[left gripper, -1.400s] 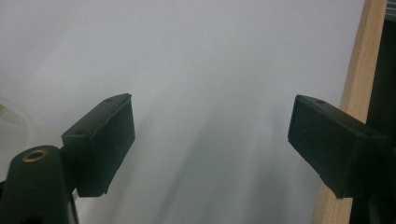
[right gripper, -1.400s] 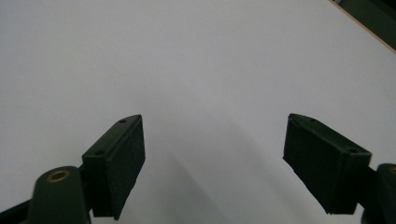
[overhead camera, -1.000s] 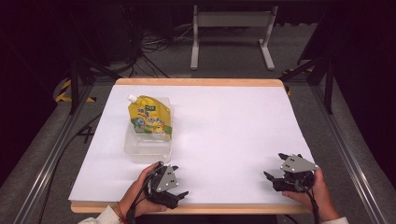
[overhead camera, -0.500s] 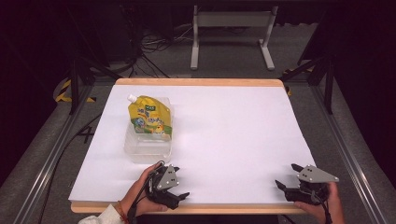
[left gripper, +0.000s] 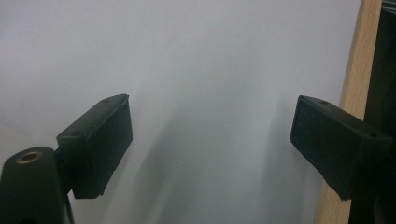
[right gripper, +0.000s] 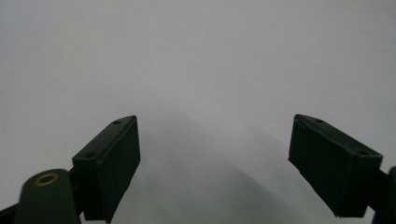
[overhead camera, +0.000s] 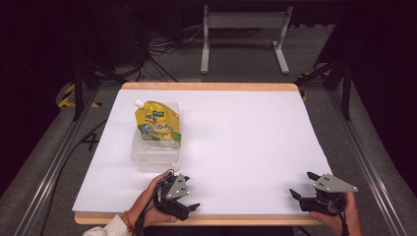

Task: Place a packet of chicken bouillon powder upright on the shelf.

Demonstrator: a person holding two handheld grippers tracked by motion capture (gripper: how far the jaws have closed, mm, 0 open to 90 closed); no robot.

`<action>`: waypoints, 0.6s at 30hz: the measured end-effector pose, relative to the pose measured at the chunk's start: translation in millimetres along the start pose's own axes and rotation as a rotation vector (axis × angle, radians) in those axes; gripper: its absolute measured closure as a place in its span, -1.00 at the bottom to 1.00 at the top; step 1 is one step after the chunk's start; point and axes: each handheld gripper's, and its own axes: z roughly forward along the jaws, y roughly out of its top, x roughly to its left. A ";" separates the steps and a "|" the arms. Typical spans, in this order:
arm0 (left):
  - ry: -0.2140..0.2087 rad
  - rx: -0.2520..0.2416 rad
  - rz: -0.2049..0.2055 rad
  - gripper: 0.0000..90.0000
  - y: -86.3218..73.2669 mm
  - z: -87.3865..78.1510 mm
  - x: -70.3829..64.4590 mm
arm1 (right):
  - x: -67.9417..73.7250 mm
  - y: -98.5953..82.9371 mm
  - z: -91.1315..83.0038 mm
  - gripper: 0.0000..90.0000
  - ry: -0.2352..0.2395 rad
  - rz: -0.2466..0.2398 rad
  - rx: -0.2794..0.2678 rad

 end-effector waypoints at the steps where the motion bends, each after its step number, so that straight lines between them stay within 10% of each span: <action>1: -0.001 -0.002 0.003 -0.70 0.1 0.0 0.2 | 0.0 0.1 -0.1 -0.62 0.000 -0.003 -0.002; 18: -0.009 0.010 0.004 -0.70 1.3 1.0 -0.1 | 2.1 0.7 1.0 -0.62 -0.008 -0.023 -0.001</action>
